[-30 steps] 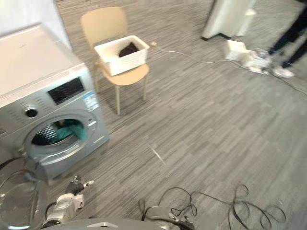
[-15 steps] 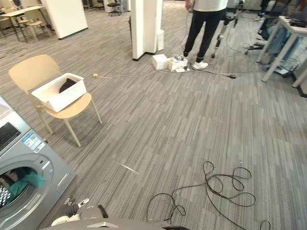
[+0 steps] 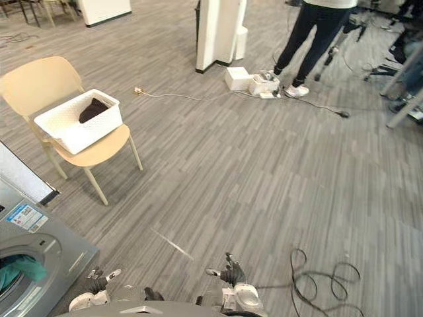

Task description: Pick up the laundry basket with both hands and put the clothes into the washing machine.

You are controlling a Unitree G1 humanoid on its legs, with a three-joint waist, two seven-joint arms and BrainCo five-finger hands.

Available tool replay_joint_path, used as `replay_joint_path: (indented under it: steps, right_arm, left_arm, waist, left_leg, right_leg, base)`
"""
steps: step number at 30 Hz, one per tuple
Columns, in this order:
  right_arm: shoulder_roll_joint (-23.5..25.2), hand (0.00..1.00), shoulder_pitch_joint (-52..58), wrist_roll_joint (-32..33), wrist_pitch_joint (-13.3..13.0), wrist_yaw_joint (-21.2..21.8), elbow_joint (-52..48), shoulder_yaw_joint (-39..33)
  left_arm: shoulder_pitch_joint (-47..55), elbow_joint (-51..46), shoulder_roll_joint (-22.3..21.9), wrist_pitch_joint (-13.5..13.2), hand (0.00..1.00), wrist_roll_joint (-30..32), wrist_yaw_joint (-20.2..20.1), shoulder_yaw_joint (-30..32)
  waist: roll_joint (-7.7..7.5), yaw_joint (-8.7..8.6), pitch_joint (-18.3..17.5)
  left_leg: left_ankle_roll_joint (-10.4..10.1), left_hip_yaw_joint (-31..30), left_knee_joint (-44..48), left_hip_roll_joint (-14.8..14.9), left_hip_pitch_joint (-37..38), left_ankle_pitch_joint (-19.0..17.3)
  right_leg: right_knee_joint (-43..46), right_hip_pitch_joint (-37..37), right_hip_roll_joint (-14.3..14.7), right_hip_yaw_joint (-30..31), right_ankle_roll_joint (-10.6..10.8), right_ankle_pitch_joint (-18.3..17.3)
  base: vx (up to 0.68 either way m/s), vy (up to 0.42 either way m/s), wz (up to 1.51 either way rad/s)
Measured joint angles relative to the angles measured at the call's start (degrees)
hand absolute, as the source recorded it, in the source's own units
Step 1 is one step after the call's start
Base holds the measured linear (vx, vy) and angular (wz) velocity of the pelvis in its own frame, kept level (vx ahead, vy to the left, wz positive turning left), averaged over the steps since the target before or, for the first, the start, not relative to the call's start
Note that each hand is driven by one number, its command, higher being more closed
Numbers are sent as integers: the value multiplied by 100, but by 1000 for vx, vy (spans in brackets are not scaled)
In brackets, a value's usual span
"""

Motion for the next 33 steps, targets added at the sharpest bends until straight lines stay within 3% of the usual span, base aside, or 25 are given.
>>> replay_joint_path:
  steps: [1,3,6,8,9,10,11,12,14,16,18,22,23,24,25,26,27,28,30,33]
  right_arm:
    - [2,0,9,10,-4,9,-75,11]
    - [-103,0,38,193,-30,40,-312,-12]
    - [-299,0,178,293,-47,38,-695,-263]
    - [-292,0,351,292,-33,9,-755,-359]
    - [-268,0,359,292,-30,7,-754,-348]
    - [-215,0,420,337,-23,4,-753,-349]
    - [-265,0,422,402,-27,0,-755,-341]
    - [-304,0,422,400,-27,-12,-753,-323]
    - [-489,0,481,468,-26,-15,-755,-345]
    - [-462,0,552,516,-29,-16,-756,-296]
    - [-408,0,585,519,-40,-16,-758,-266]
    - [-293,0,621,719,-65,-30,-803,-247]
    - [-239,0,684,862,-68,-56,-993,-251]
    - [-225,0,704,893,-88,-67,-1082,-252]
    - [-112,0,657,938,-112,-105,-1156,-340]
    - [-20,0,658,975,-121,-135,-1205,-365]
    - [54,0,582,1006,-142,-131,-1266,-308]
    - [150,0,439,1062,-156,-141,-1336,-252]
    - [231,0,196,1064,-222,-252,-1430,-246]
    - [219,0,-90,1064,-345,-472,-1435,-233]
  left_arm:
    - [-16,-1,-14,0,0,-1,6,-77]
    - [-134,15,0,0,0,2,10,-349]
    - [-281,163,53,8,0,72,6,-746]
    - [-319,340,150,23,0,173,31,-836]
    - [-307,341,188,29,0,177,50,-839]
    - [-309,337,244,28,0,176,105,-845]
    - [-267,336,183,27,0,171,115,-846]
    - [-210,303,95,27,0,171,114,-853]
    - [-129,38,-138,7,0,96,91,-838]
    - [-20,-115,-207,-14,0,-31,82,-837]
    - [-7,-292,-213,-38,0,-114,56,-836]
    - [-19,-480,-190,-75,0,-110,29,-832]
    - [-42,-486,-166,-74,0,-108,-3,-837]
    - [-42,-484,-176,-74,0,-107,-10,-843]
    - [-90,-449,-163,-68,0,-103,-25,-843]
    - [-165,-421,-106,-59,0,-104,-21,-840]
    - [-219,-439,-55,-76,0,-104,-5,-841]
    - [-285,-445,7,-125,0,-101,-11,-845]
    - [-336,-392,85,-87,0,-97,-5,-844]
    - [-329,-214,110,-52,0,-99,14,-842]
  waist:
    - [33,-15,1]
    - [137,-41,66]
    - [302,-218,145]
    - [287,-309,129]
    - [265,-324,113]
    - [152,-336,87]
    - [295,-343,52]
    - [359,-319,39]
    - [665,-372,62]
    - [682,-352,69]
    - [617,-291,107]
    - [548,-280,161]
    - [525,-299,246]
    - [552,-310,266]
    - [437,-344,382]
    - [427,-371,383]
    - [237,-367,373]
    - [188,-280,541]
    - [95,-287,520]
    - [252,-223,524]
  left_leg:
    - [-67,-63,-140,-45,81,20]
    - [-214,-249,-263,-49,204,-11]
    - [-456,-683,-27,77,302,-193]
    - [-939,-939,535,411,295,-485]
    - [-1051,-1017,666,510,298,-576]
    - [-1270,-1156,857,707,392,-740]
    - [-1401,-1231,882,1009,527,-799]
    - [-1431,-1239,920,1143,581,-709]
    - [-529,-1339,1992,1855,154,379]
    - [-286,-1298,2631,2338,8,1165]
    - [-212,-1107,3417,2511,-193,1000]
    - [-603,-712,2944,1829,-797,630]
    - [-648,-643,1801,1448,-813,642]
    - [-692,-661,1159,1310,-794,774]
    - [-378,-685,358,984,-641,997]
    - [-383,-688,136,785,-513,1063]
    - [-356,-711,5,651,-513,1116]
    - [-413,-822,27,557,-574,1074]
    - [-389,-857,63,503,-771,1006]
    - [-439,-784,432,657,-822,668]
  right_leg:
    - [-276,-115,-187,-124,-309,-116]
    - [-1040,-357,-506,-237,-436,-138]
    - [-2370,-665,-983,363,-113,304]
    - [-3383,-585,-1084,862,-6,998]
    - [-3474,-549,-1083,881,0,1110]
    - [-3363,-488,-992,886,279,1605]
    - [-3004,-478,-734,845,387,1662]
    - [-2943,-458,-608,819,335,1507]
    - [-3041,19,-272,391,78,1280]
    - [-3401,638,-66,142,-119,1159]
    - [-3963,1242,89,-18,-251,1178]
    - [-4687,1912,82,-286,-277,1235]
    - [-4796,2179,-2,-444,-102,1246]
    - [-4828,2260,-2,-497,-39,1204]
    - [-4858,2460,-29,-554,148,1163]
    - [-4950,2545,-104,-585,74,1195]
    - [-5095,2507,-141,-544,-21,1277]
    - [-5287,2521,-111,-534,-94,1315]
    - [-5493,2533,-86,-533,-100,1324]
    - [-5620,2652,-16,-492,1,1308]
  base:
    - [210,-109,30]
    - [161,-146,38]
    - [218,-328,71]
    - [246,-403,53]
    - [288,-503,35]
    - [328,-533,20]
    - [332,-507,6]
    - [347,-420,-9]
    - [348,-411,13]
    - [354,-373,37]
    - [339,-247,33]
    - [336,-32,26]
    - [317,102,27]
    - [379,153,41]
    - [246,93,47]
    - [270,95,56]
    - [187,53,39]
    - [187,54,37]
    - [155,21,25]
    - [156,11,-11]
